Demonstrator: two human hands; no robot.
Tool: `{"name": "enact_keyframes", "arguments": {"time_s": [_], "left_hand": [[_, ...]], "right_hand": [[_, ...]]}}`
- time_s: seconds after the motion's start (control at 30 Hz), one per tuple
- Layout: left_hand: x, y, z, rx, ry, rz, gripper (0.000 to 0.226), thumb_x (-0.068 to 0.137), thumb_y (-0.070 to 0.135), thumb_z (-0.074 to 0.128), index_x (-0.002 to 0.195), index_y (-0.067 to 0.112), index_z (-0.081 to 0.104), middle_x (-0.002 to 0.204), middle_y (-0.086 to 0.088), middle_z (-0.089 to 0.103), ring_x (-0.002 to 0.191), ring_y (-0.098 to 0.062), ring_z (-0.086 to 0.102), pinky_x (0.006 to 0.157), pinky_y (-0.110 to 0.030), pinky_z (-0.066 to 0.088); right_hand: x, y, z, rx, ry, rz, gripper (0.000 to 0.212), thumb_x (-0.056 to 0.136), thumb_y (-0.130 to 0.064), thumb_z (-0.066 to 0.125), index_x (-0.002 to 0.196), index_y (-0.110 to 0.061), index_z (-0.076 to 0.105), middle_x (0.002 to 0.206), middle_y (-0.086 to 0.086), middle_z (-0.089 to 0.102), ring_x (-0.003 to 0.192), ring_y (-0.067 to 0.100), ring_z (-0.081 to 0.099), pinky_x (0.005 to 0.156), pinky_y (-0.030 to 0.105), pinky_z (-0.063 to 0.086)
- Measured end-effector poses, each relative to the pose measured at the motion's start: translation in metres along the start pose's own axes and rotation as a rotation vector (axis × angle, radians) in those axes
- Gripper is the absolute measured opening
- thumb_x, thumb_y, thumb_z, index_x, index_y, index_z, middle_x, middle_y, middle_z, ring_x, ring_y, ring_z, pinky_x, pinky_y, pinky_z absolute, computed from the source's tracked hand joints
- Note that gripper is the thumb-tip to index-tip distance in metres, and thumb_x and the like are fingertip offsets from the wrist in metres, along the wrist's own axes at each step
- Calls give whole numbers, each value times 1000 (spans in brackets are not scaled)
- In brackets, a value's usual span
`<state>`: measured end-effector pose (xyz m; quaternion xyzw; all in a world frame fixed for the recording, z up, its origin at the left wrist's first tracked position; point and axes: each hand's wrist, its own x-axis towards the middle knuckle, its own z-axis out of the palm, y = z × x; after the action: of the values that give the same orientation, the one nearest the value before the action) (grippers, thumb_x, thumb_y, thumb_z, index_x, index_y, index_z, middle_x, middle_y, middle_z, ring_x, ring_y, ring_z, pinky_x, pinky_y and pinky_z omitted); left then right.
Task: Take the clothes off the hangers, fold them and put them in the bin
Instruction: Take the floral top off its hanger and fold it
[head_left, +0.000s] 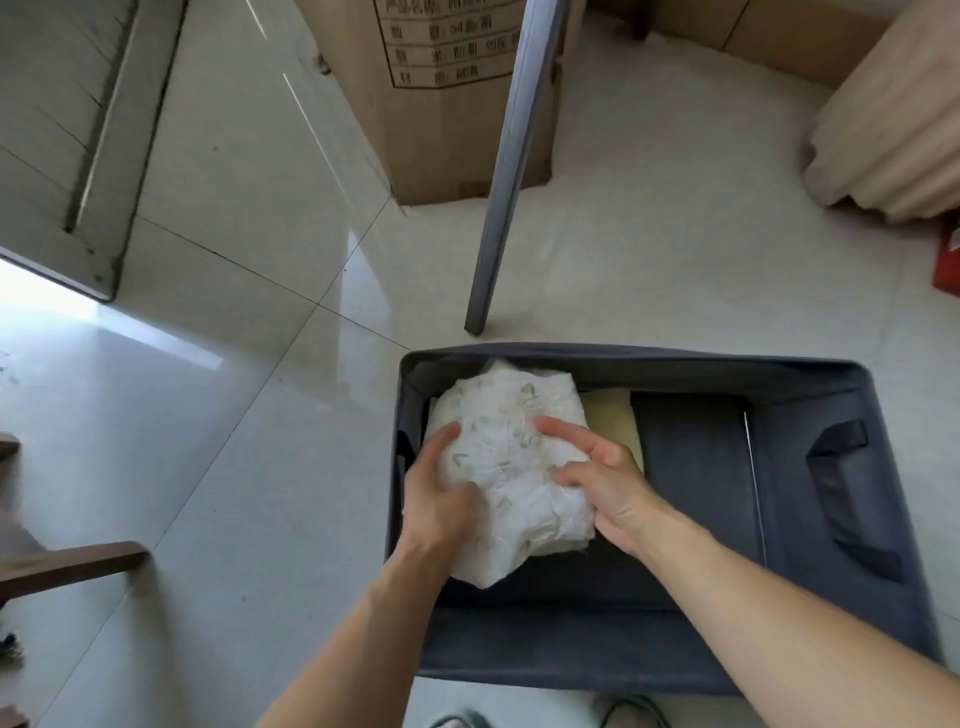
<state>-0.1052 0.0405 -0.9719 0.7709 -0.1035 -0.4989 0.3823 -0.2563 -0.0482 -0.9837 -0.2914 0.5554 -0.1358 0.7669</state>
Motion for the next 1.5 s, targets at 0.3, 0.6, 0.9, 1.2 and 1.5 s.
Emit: {"name": "enact_keyframes", "arguments": {"time_s": [0.3,0.6,0.9,1.2,1.5], "left_hand": [[62,-42,9,312,168,38,70,94,0,40,151,38,29,155,3,28,137,-20,39,109,-33,39],[73,-28,9,721,-39,-135,81,95,9,44,155,39,-2,163,0,-11,150,-26,6,118,-41,19],[29,18,14,654,12,-118,71,92,11,49,154,25,18,162,-3,-5,149,-30,9,117,-43,25],[-67,109,3,286,86,69,31,95,8,53,123,16,62,130,-7,56,105,-17,57,91,-28,47],[-190,259,-36,-51,-67,20,22,97,4,49,113,10,62,93,-8,67,70,-14,63,65,-26,50]], "right_hand": [[70,45,22,-209,41,-17,74,77,22,49,120,-35,67,131,-8,58,98,13,66,81,25,56],[70,42,41,-859,132,-15,74,87,2,44,143,-46,38,132,3,33,108,26,55,89,36,54],[7,-7,38,-1040,236,-75,58,96,-6,39,143,-40,42,138,-1,35,108,21,54,86,37,55],[-94,-62,55,-761,252,-167,52,95,-3,39,134,-33,57,132,1,53,96,12,56,78,20,44],[-227,-205,102,-548,236,-247,41,98,-8,44,131,-29,54,92,0,61,72,17,65,56,21,45]]}}
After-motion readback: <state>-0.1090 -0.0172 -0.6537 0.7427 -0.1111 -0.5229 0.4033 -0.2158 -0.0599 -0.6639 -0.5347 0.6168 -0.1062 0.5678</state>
